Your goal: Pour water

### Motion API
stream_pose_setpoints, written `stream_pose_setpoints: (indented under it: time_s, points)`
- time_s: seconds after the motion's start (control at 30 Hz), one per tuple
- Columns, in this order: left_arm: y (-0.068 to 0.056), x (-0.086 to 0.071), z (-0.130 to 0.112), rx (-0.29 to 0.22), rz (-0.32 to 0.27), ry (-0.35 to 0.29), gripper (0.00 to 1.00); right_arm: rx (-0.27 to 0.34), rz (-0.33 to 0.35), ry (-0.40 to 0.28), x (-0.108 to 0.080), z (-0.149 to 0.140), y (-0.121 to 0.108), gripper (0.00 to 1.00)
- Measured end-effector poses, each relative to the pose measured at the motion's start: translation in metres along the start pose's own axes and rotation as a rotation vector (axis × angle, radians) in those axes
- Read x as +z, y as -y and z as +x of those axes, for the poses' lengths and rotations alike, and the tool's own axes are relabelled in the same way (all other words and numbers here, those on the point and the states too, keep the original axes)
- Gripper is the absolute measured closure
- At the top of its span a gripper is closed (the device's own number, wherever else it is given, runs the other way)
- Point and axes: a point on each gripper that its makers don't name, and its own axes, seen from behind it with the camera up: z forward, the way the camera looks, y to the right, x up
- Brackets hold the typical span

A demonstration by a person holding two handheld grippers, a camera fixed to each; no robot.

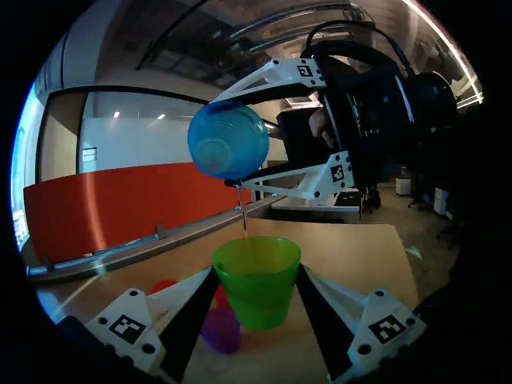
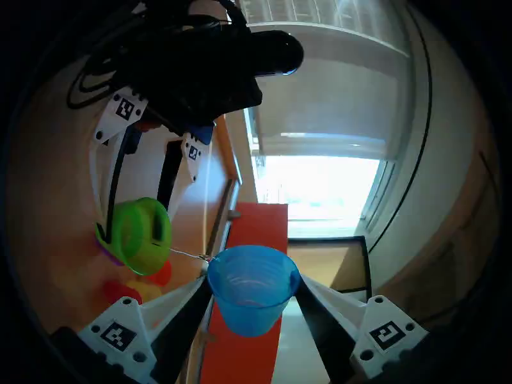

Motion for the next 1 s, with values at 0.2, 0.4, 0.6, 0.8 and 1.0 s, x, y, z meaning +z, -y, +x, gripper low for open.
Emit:
stream_pose_setpoints:
  time_s: [0.2,0.4,0.6,0.8,1.0]
  points:
    - [0.0,-0.001,0.0,-0.001,0.001,-0.003,0.16,-0.008,0.005,-0.001,-0.001,0.004,0.002,0.09]
    - [0.001,-0.002,0.0,-0.002,0.004,-0.004,0.16,-0.022,0.007,-0.001,-0.001,0.007,0.003,0.09]
    - [0.0,-0.002,0.0,-0.004,0.004,-0.007,0.16,-0.028,0.007,0.0,-0.002,0.008,0.003,0.09]
    - [-0.001,-0.001,0.001,-0.002,0.003,-0.007,0.16,-0.037,0.011,0.0,-0.002,0.009,0.004,0.09]
    - [0.0,-0.001,0.001,-0.004,0.004,-0.009,0.16,-0.038,0.016,-0.004,-0.003,0.011,0.005,0.09]
